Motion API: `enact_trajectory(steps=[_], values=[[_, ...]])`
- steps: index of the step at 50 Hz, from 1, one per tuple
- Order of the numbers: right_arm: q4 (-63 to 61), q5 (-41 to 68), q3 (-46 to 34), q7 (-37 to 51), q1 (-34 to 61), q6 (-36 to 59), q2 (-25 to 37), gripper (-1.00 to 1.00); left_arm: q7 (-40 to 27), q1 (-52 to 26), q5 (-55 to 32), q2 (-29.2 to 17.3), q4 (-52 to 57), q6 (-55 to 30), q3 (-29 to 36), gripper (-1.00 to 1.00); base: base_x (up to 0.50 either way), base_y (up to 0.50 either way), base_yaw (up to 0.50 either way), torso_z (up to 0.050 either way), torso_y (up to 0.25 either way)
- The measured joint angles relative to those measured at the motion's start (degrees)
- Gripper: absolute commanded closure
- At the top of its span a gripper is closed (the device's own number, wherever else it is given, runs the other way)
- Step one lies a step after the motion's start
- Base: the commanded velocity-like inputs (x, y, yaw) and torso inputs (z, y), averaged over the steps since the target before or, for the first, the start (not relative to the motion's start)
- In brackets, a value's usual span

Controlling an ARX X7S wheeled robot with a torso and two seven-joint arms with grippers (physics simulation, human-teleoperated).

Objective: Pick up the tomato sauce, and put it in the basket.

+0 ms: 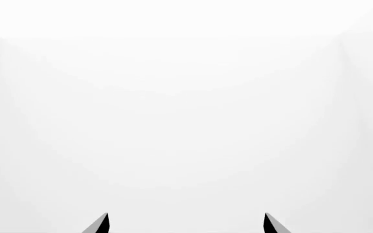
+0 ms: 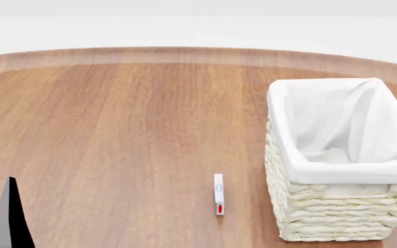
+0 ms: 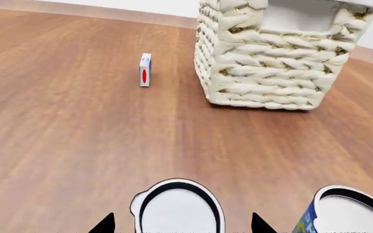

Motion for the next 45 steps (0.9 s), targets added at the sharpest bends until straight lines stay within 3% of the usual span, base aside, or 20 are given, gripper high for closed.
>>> enact_trajectory(steps=[3,4,25,45], values=[[0.1,0.0,-0.1,0.1,0.0,0.0,0.0,-1.0,-0.1,0.0,0.0,-0.1,-0.1,0.1,0.0,-1.0,0.0,0.0,0.0,0.0,0.0],[0.1,0.0,-0.1,0.1,0.0,0.0,0.1,1.0,-0.1,0.0,0.0,-0.1,-0.1,0.1,0.0,-1.0,0.0,0.0,0.0,0.0,0.0],[1.2,1.1,-0.6,0.5,0.3,-1.8,0.3,1.0,-0.4,0.0,-0.1,-0.5,0.1,0.1,0.3,-1.0,0.0,0.0,0.0,0.0,0.0],[-6.1,0.4,-0.3,1.7,-0.2,0.3,2.2,1.0,-0.9,-0.2,-0.3,-0.9,0.3,0.0,0.3,-1.0,0.0,0.0,0.0,0.0,0.0]])
